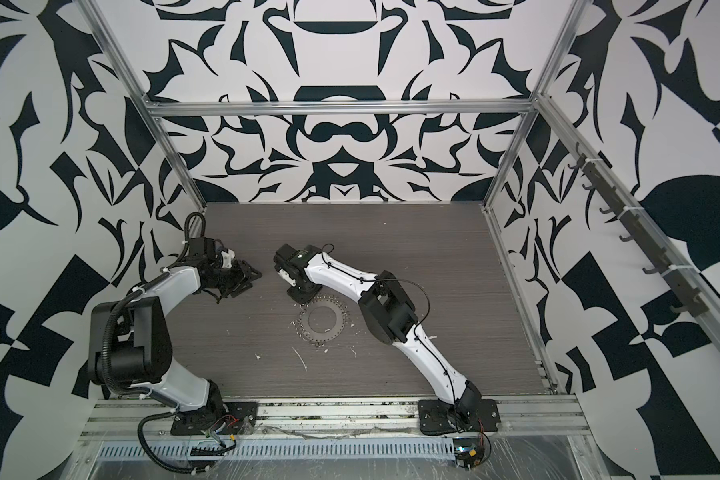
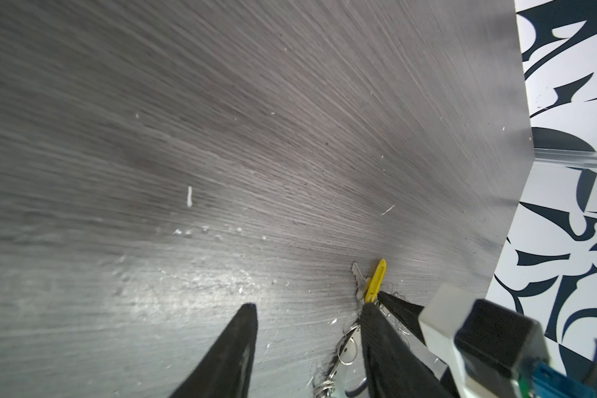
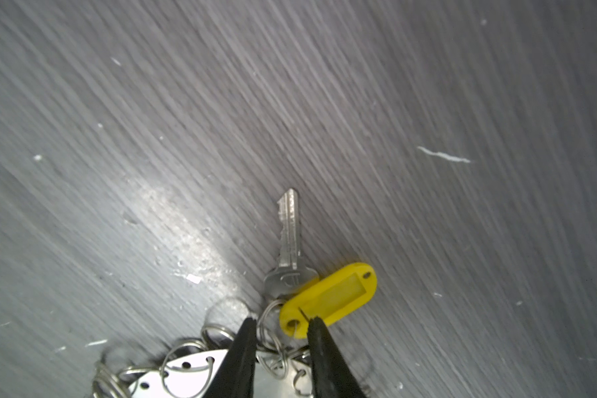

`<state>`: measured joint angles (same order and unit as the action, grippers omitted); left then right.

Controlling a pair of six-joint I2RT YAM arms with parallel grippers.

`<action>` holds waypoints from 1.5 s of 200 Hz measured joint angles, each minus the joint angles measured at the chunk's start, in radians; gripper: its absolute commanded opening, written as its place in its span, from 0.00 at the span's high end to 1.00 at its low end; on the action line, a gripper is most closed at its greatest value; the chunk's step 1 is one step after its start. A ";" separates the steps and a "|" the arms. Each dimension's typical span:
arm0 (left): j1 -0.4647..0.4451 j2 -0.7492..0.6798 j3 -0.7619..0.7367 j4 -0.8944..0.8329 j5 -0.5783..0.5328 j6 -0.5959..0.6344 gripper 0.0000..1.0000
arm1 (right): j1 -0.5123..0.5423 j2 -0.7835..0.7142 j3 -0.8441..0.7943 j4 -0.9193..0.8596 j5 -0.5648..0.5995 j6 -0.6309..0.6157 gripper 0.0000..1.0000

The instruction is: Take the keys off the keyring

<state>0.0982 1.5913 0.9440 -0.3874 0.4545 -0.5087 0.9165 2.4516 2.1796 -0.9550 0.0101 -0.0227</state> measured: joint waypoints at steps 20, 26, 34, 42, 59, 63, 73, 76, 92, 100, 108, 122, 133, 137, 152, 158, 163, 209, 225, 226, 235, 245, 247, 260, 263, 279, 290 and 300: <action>0.000 0.000 -0.002 0.000 0.000 0.000 0.48 | 0.002 0.000 0.000 0.006 -0.003 0.001 0.81; 0.000 -0.001 -0.002 0.000 0.000 0.000 0.48 | 0.002 0.000 0.000 0.008 -0.004 -0.003 0.84; 0.000 -0.001 -0.002 0.000 0.000 0.000 0.48 | 0.002 0.000 0.000 0.010 -0.006 -0.002 0.89; 0.000 -0.003 -0.002 0.000 0.000 0.000 0.48 | 0.002 0.000 0.000 0.011 -0.006 -0.005 0.95; 0.000 -0.008 -0.002 0.000 0.000 0.001 0.48 | 0.001 0.000 0.000 0.013 -0.009 -0.010 1.00; 0.000 -0.010 -0.002 0.001 0.000 0.001 0.48 | 0.001 0.000 0.000 0.014 -0.010 -0.013 1.00; 0.000 -0.016 -0.002 0.001 0.000 0.002 0.48 | -0.001 0.000 -0.002 0.018 -0.014 -0.014 1.00; 0.000 -0.019 -0.002 0.001 0.000 0.003 0.48 | -0.002 0.000 -0.003 0.020 -0.016 -0.014 1.00; 0.000 -0.037 -0.007 0.010 0.002 0.005 0.49 | -0.008 -0.008 -0.027 0.041 -0.026 -0.014 1.00; 0.000 -0.051 -0.015 0.021 0.006 0.007 0.49 | -0.013 -0.020 -0.057 0.061 -0.034 -0.014 1.00; 0.000 -0.064 -0.023 0.029 0.008 0.008 0.49 | -0.017 -0.042 -0.101 0.089 -0.044 -0.013 1.00; -0.002 -0.090 -0.040 0.046 0.014 0.014 0.50 | -0.026 -0.107 -0.211 0.147 -0.077 -0.006 1.00; -0.010 -0.109 -0.050 0.058 0.015 0.019 0.50 | -0.035 -0.168 -0.299 0.200 -0.100 -0.002 1.00; -0.012 -0.115 -0.053 0.061 0.016 0.021 0.50 | -0.039 -0.192 -0.330 0.218 -0.108 0.000 1.00; -0.024 -0.128 -0.055 0.069 0.016 0.026 0.50 | -0.047 -0.249 -0.380 0.251 -0.124 0.006 0.88; -0.028 -0.130 -0.055 0.074 0.016 0.027 0.49 | -0.048 -0.259 -0.380 0.256 -0.124 0.008 0.84; -0.031 -0.131 -0.055 0.077 0.016 0.027 0.50 | -0.051 -0.267 -0.379 0.264 -0.124 0.012 0.80; -0.040 -0.131 -0.055 0.082 0.016 0.026 0.50 | -0.056 -0.242 -0.314 0.256 -0.101 0.024 0.74; -0.040 -0.131 -0.055 0.084 0.016 0.026 0.50 | -0.056 -0.218 -0.294 0.242 -0.087 0.026 0.71; -0.040 -0.131 -0.055 0.084 0.016 0.026 0.50 | -0.056 -0.216 -0.294 0.241 -0.085 0.027 0.70; -0.040 -0.131 -0.055 0.084 0.016 0.026 0.50 | -0.056 -0.207 -0.292 0.233 -0.081 0.030 0.69; -0.040 -0.130 -0.055 0.084 0.016 0.026 0.50 | -0.056 -0.198 -0.290 0.218 -0.078 0.032 0.69; -0.040 -0.130 -0.055 0.084 0.016 0.026 0.50 | -0.056 -0.196 -0.288 0.214 -0.077 0.034 0.69; -0.040 -0.129 -0.055 0.084 0.016 0.026 0.50 | -0.056 -0.185 -0.281 0.199 -0.077 0.036 0.67; -0.040 -0.129 -0.055 0.084 0.016 0.026 0.49 | -0.056 -0.183 -0.279 0.196 -0.077 0.038 0.67; -0.040 -0.127 -0.055 0.084 0.015 0.026 0.50 | -0.055 -0.176 -0.278 0.186 -0.080 0.037 0.66; -0.040 -0.125 -0.055 0.084 0.015 0.027 0.49 | -0.055 -0.174 -0.278 0.180 -0.080 0.037 0.65; -0.040 -0.125 -0.056 0.084 0.015 0.027 0.49 | -0.054 -0.172 -0.277 0.175 -0.080 0.037 0.64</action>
<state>0.0586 1.4666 0.8883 -0.3035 0.4698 -0.4820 0.8627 2.2791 1.9030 -0.7795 -0.0700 0.0143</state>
